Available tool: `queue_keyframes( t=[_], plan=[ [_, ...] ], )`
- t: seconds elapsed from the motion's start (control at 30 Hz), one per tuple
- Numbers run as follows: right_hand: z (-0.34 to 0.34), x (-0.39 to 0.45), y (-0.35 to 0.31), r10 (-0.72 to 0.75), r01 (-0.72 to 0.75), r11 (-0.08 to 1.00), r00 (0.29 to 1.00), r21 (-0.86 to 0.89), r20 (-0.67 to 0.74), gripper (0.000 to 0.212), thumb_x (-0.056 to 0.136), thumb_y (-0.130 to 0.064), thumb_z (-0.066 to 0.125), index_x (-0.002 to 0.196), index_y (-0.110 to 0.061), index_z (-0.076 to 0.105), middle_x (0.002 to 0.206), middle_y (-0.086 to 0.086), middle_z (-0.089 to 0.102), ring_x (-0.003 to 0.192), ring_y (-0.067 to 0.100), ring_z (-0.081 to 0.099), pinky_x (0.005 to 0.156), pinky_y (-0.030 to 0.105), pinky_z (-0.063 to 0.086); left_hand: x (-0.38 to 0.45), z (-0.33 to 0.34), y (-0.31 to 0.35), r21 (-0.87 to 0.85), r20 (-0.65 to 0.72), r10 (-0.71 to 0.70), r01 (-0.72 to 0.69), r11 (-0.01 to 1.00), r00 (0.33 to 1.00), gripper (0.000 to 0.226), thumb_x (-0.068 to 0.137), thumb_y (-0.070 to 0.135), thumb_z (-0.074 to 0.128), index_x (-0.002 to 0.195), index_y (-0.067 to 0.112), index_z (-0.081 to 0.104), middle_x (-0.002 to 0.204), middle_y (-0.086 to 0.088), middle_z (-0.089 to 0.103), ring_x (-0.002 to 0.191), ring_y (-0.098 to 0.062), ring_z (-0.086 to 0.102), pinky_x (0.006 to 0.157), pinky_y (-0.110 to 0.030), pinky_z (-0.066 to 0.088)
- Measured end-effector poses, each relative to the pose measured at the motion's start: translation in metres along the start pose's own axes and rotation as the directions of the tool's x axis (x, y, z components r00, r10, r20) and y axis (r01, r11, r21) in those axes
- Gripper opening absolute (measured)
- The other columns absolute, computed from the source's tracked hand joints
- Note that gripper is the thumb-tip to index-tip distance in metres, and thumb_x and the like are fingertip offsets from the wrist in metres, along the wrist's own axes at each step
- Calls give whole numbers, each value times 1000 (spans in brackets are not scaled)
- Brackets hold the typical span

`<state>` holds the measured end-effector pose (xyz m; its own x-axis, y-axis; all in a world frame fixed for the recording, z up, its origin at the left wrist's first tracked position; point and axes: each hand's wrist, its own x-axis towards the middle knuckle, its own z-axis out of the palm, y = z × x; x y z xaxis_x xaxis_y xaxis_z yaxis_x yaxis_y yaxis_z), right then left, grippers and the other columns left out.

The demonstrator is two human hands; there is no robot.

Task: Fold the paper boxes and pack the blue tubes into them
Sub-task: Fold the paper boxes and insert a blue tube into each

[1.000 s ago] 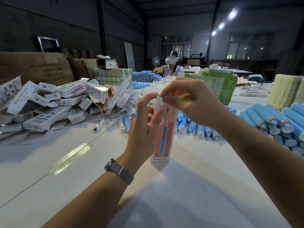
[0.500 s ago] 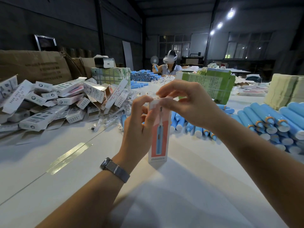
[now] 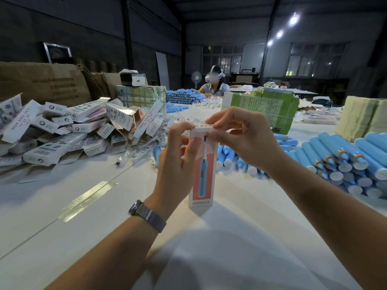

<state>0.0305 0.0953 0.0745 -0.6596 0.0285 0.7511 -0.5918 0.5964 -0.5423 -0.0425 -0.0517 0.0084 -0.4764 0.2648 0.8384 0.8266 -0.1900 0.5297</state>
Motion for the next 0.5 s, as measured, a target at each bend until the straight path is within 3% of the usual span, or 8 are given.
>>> queue_keyframes(
  t=[0.07,0.23,0.37,0.43,0.5],
  plan=[
    [-2,1,2,1,-1,1000,1000,-13,18,21,78,-9,79,76,-21,63,97,0,70,83,26,69,67,21,53,0,1,0,-1,5,11,-11,1000,1000,8,101,35,41,108,35,38,85,3,65,74,-14,70,59,-37,61],
    [-1,0,8,-11,11,993,1000,-117,-1,21,81,-14,79,81,-26,62,98,-3,68,74,3,63,64,23,49,-2,0,1,-8,5,-27,27,1000,1000,13,103,31,40,108,41,36,88,-3,64,76,-16,70,62,-41,61],
    [5,0,11,-71,37,926,994,-376,-78,16,84,-25,76,93,-17,66,98,-4,58,81,10,62,68,32,54,0,0,-3,87,-20,-39,41,995,999,16,101,29,37,115,38,40,89,3,65,76,-13,70,62,-44,61],
    [6,0,10,-15,10,867,1000,-498,-6,27,85,-31,73,106,-18,61,100,-6,53,83,11,57,73,41,55,1,1,-6,133,-63,-23,31,991,998,19,100,30,42,119,37,40,90,14,63,77,-9,70,61,-39,62],
    [9,-2,8,54,10,831,994,-557,99,54,82,-40,75,127,-20,53,106,-8,48,89,9,50,80,45,53,2,1,-10,114,-128,-59,74,991,990,21,101,28,48,119,38,42,90,20,62,77,-9,70,58,-36,61]
  ],
)
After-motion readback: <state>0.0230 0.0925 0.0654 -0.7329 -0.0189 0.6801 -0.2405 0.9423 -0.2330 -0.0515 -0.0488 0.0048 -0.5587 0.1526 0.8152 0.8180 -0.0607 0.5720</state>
